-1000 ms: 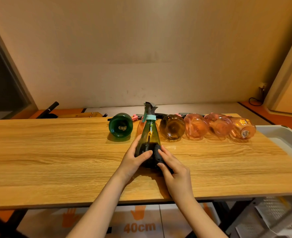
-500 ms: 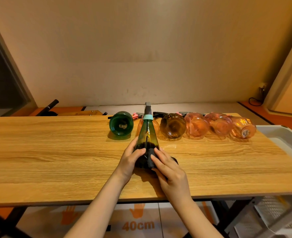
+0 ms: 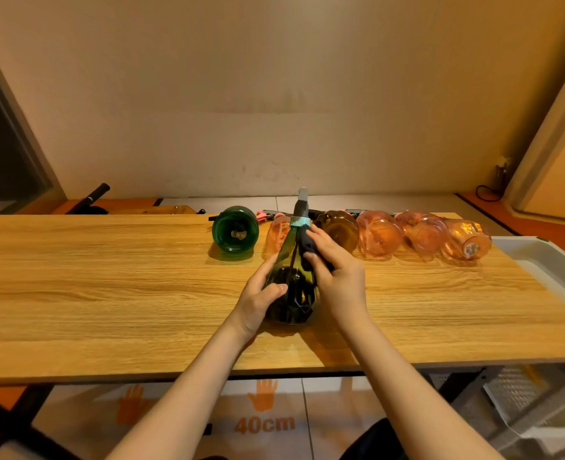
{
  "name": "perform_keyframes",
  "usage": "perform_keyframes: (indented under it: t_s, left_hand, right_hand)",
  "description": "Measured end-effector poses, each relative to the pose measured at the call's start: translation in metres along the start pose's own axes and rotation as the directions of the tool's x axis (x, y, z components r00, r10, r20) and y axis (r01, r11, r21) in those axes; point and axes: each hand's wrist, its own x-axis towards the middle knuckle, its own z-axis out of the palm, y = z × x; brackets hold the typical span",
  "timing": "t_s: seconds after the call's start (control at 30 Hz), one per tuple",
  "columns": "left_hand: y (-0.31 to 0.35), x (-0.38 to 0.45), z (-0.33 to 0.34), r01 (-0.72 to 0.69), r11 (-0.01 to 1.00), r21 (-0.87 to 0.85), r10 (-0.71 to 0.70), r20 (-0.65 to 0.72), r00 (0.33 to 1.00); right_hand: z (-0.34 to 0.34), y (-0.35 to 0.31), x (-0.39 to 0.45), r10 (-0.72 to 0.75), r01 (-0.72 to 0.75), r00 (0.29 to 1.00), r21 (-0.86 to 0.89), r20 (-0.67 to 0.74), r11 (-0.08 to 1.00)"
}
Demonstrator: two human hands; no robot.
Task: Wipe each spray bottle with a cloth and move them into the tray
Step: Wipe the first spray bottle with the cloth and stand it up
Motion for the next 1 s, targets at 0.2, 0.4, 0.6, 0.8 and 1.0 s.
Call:
perform_keyframes:
  t_s: [0.2,0.4,0.6,0.8,1.0]
  left_hand:
    - [-0.002,0.001,0.000,0.020,1.000,-0.014,-0.020,-0.017,1.000]
    - [-0.003,0.003,-0.003,0.016,1.000,0.017,-0.015,-0.020,1.000]
    - [0.002,0.002,0.000,0.040,0.998,0.046,-0.040,-0.009,0.999]
    - [0.002,0.002,0.001,0.021,0.997,0.070,-0.018,-0.051,0.999]
    - [0.001,0.000,0.000,0.033,0.999,-0.013,-0.034,-0.038,0.999]
  right_hand:
    - [0.001,0.001,-0.016,-0.016,0.017,0.999,-0.009,0.040,1.000]
    - [-0.003,0.017,-0.073,-0.129,0.132,0.991,-0.069,0.044,0.989]
    - [-0.002,0.022,-0.074,-0.127,0.128,0.992,-0.063,0.029,0.990]
    - [0.000,0.023,-0.078,-0.204,0.207,0.978,-0.090,0.044,0.974]
    - [0.000,0.022,-0.078,-0.192,0.191,0.981,-0.080,0.005,0.978]
